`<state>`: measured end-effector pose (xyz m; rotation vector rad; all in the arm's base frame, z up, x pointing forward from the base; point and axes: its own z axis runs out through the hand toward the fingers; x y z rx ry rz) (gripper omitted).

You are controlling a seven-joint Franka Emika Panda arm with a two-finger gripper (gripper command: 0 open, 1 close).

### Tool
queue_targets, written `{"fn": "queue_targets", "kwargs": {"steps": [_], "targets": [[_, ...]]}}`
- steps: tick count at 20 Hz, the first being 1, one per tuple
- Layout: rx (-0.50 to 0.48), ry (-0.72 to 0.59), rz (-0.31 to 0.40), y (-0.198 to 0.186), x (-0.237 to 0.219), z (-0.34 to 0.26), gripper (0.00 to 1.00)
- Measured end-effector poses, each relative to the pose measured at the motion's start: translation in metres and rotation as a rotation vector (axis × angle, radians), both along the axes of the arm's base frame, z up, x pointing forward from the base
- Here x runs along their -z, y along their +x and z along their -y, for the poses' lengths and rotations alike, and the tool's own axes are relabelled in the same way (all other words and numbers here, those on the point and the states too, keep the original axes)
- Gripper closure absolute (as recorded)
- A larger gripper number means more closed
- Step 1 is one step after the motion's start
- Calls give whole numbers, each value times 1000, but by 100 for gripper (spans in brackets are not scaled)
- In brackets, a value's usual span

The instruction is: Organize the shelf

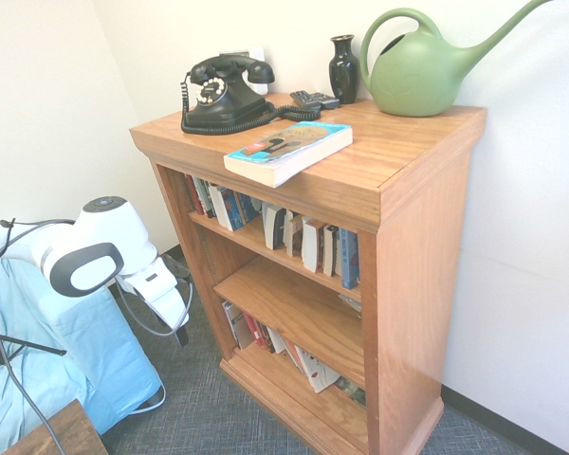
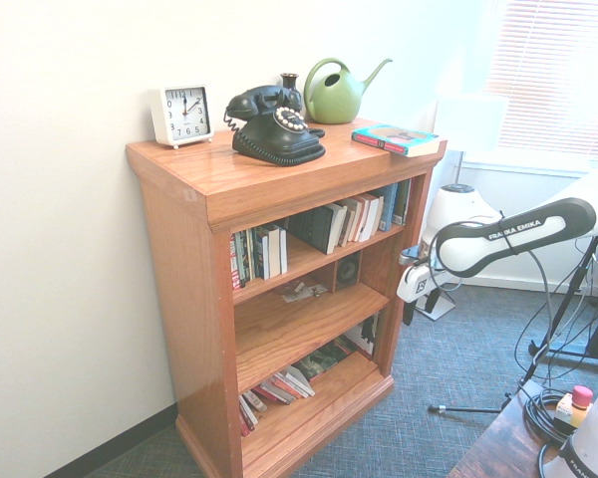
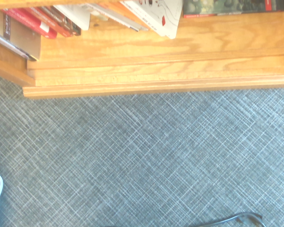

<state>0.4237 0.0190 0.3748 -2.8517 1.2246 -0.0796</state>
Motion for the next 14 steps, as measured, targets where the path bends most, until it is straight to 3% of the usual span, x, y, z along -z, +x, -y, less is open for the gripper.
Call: {"fn": "queue_targets", "kwargs": {"steps": [6,14], "targets": [[19,-98,33,4,-4,16,0],[18,-494,205,32,-55,73,0]]}}
